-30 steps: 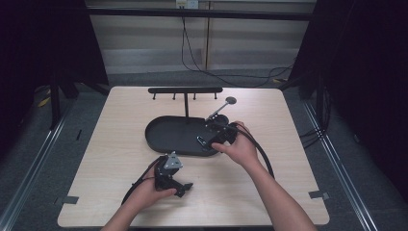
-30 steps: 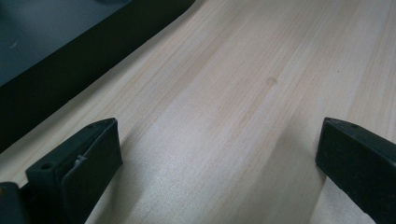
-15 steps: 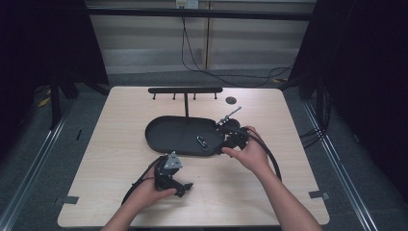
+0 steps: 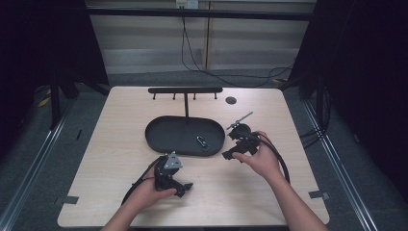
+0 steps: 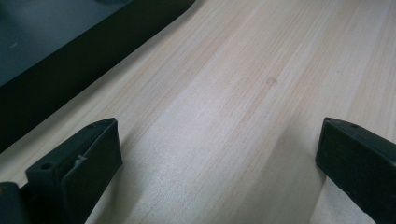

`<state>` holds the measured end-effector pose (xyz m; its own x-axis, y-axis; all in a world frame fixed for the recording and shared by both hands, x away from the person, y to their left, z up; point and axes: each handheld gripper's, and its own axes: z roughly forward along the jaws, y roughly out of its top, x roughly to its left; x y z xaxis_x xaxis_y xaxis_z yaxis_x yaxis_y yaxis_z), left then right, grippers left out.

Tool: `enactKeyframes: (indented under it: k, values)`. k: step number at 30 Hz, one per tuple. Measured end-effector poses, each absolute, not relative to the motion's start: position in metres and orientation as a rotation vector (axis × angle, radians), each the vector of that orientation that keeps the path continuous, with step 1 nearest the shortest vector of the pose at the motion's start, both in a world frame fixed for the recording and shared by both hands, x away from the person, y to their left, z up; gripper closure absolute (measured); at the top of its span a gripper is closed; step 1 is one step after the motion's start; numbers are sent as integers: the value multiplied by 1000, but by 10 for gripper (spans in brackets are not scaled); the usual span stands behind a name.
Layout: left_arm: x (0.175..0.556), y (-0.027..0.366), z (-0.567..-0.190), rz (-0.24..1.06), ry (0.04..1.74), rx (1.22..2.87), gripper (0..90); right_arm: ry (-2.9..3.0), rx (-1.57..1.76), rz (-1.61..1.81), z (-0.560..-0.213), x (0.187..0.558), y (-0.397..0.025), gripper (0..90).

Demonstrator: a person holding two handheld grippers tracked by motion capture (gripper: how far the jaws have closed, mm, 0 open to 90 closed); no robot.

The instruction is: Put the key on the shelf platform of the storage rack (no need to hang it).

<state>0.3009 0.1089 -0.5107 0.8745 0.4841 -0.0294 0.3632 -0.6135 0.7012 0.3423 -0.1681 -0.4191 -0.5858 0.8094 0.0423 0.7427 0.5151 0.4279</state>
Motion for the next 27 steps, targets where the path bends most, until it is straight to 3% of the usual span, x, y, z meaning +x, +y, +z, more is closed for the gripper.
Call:
enactKeyframes:
  k: [27]
  values:
    - [301, 109, -511, 210, 607, 2295, 0, 2570, 1377, 642, -431, 312, -206, 289]
